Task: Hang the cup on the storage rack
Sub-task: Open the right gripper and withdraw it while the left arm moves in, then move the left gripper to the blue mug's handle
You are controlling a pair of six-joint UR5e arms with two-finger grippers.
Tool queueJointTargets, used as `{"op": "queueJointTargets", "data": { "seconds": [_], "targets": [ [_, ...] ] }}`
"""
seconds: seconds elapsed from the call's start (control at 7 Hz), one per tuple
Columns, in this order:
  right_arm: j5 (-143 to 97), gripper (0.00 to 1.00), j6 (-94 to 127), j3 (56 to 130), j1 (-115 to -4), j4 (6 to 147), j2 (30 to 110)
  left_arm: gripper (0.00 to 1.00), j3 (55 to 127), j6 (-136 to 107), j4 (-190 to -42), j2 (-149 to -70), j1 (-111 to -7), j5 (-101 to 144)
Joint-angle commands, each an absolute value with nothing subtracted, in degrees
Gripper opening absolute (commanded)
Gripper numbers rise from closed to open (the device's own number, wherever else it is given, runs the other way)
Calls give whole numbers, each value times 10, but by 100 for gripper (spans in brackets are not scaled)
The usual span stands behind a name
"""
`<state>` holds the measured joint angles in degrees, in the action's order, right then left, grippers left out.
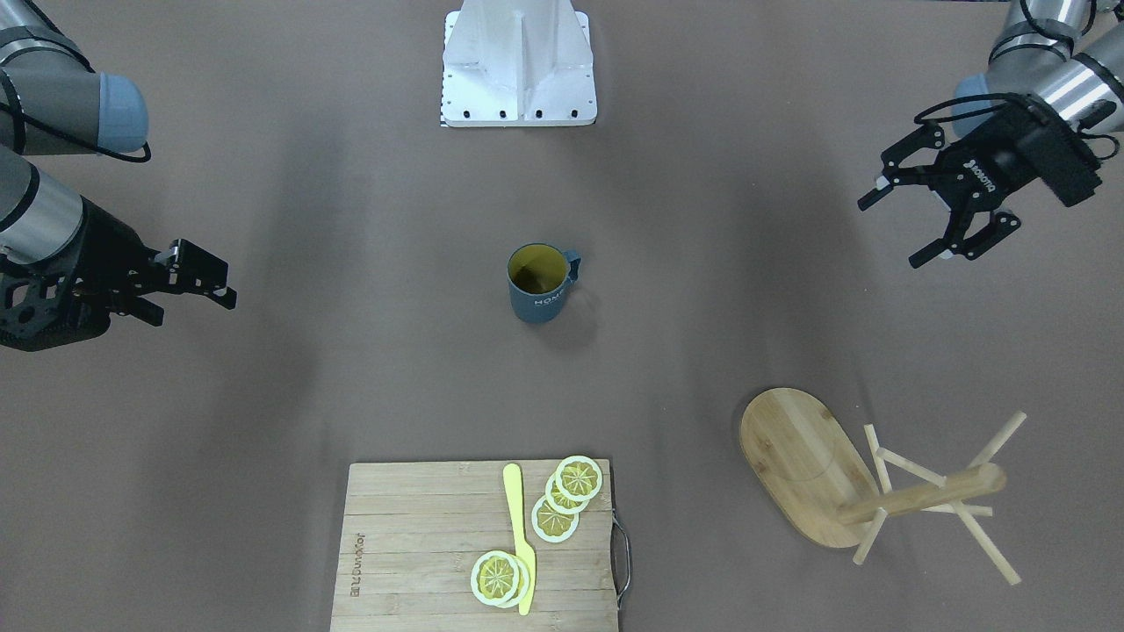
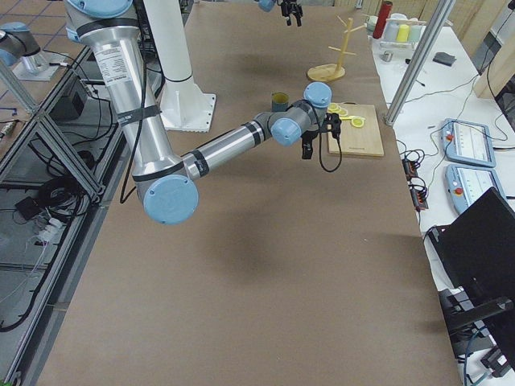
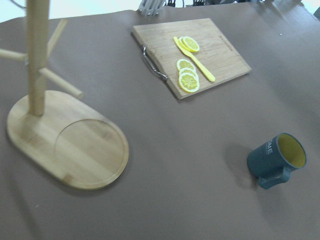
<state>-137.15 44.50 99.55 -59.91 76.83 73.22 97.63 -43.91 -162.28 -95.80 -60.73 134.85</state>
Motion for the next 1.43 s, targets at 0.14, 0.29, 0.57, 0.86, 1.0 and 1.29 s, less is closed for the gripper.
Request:
{"op": "queueJointTargets", "data": {
  "seconds": [0.14,0.29,0.57,0.86,1.0,1.29],
  "targets": [
    [-1365,100,421,990,-617,767,779,89,977,-396,-1637,-1009,-513,1255],
    [-1363,100,398,984,-627,767,796,96,977,-396,-1637,-1011,-461,1198],
    [-1366,100,336,982,-676,767,846,98,985,-402,-1638,-1012,-382,1104],
    [-1363,100,256,983,-730,768,896,97,977,-396,-1634,-1026,-276,986],
    [-1348,100,202,982,-752,767,919,97,959,-396,-1622,-1063,-248,963],
    [-1334,100,142,966,-781,767,946,97,915,-395,-1617,-1092,-218,916]
  ]
}}
